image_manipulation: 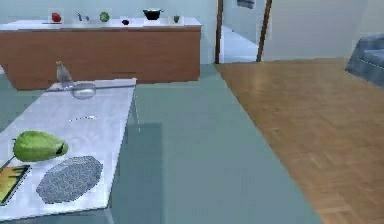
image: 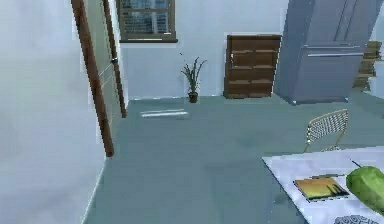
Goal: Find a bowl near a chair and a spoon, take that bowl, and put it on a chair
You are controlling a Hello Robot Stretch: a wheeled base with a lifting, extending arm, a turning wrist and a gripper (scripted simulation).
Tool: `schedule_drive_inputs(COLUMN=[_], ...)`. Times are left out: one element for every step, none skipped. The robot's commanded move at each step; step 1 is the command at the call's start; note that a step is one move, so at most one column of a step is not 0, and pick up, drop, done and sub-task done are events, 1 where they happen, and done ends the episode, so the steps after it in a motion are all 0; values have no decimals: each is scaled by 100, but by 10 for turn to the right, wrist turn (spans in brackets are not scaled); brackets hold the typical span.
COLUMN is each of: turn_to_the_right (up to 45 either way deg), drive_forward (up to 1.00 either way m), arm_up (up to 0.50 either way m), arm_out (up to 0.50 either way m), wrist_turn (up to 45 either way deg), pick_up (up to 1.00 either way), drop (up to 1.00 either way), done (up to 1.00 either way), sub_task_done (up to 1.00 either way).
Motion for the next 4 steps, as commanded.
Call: schedule_drive_inputs(turn_to_the_right=[0,450,450,450], drive_forward=[60,0,0,0], arm_up=[0,0,0,0], arm_out=[0,0,0,0], wrist_turn=[0,0,0,0], pick_up=[0,0,0,0], drop=[0,0,0,0], done=[0,0,0,0], sub_task_done=[0,0,0,0])
